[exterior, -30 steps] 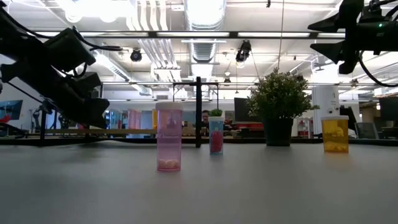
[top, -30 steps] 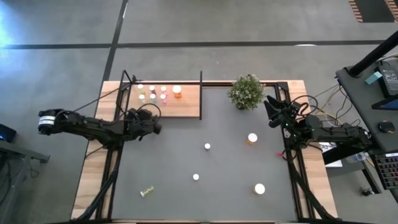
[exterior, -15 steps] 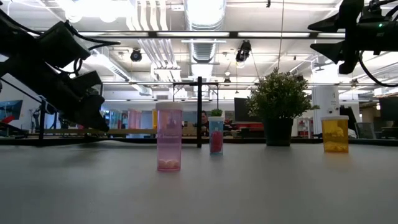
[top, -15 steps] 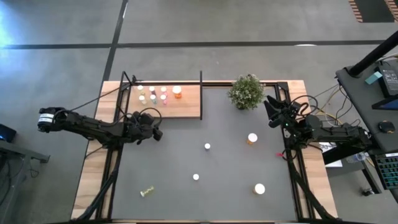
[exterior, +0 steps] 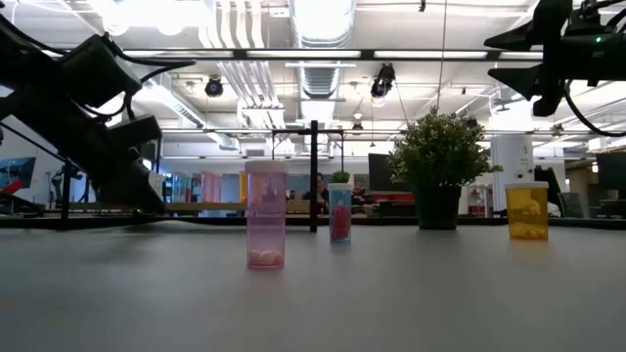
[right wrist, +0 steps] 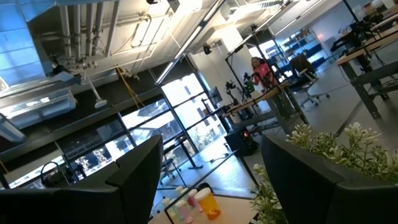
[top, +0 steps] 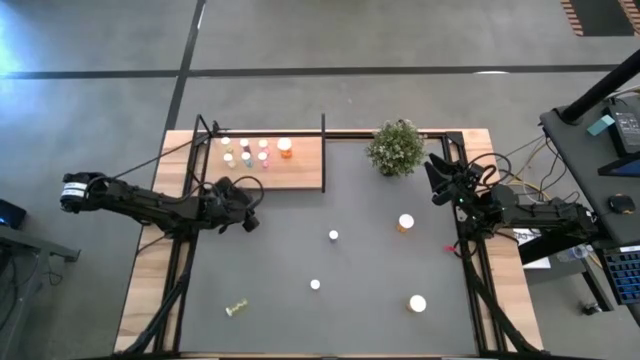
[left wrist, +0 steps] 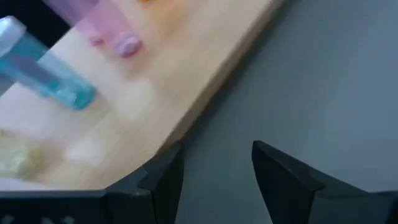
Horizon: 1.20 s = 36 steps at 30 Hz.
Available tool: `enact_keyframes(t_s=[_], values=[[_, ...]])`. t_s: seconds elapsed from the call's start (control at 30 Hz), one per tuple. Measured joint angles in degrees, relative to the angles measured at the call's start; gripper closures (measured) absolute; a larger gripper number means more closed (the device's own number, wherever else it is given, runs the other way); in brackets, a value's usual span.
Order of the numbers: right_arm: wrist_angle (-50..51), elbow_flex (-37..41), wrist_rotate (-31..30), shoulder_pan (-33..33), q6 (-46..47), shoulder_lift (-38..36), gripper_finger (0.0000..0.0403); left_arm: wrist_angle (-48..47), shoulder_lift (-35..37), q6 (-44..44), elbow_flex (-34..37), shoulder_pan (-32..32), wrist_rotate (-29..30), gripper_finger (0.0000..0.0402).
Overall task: Pick and place medicine bottles onto shelf by color
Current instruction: Put the yellow pill bottle on the shelf aligned with the other yellow pill bottles
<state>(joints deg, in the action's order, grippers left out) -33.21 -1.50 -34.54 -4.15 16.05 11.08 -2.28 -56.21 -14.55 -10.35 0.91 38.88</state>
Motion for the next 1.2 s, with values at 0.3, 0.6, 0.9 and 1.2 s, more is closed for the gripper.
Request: enact_keyframes(t_s=[0.3, 0.6, 0.9, 1.2], values=[[0.0, 0.0, 0.0, 0.0, 0.0, 0.0, 0.0142, -0.8, 0.0, 11.9, 0.0, 0.0, -9.9, 0.0228], [0.0, 0.0, 0.0, 0.0, 0.0, 0.0, 0.0142, -0.8, 0.0, 17.4, 0.0, 0.0, -10.3, 0.0228], [0.0, 0.0, 0.0, 0.0, 0.0, 0.0, 0.0142, -0.8, 0.1, 18.5, -0.1, 0.0, -10.2, 0.0228], [0.0, 0.0, 0.0, 0.0, 0.0, 0.0, 0.0142, -0.8, 3.8, 18.2, -2.0, -1.9, -14.6, 0.0228]])
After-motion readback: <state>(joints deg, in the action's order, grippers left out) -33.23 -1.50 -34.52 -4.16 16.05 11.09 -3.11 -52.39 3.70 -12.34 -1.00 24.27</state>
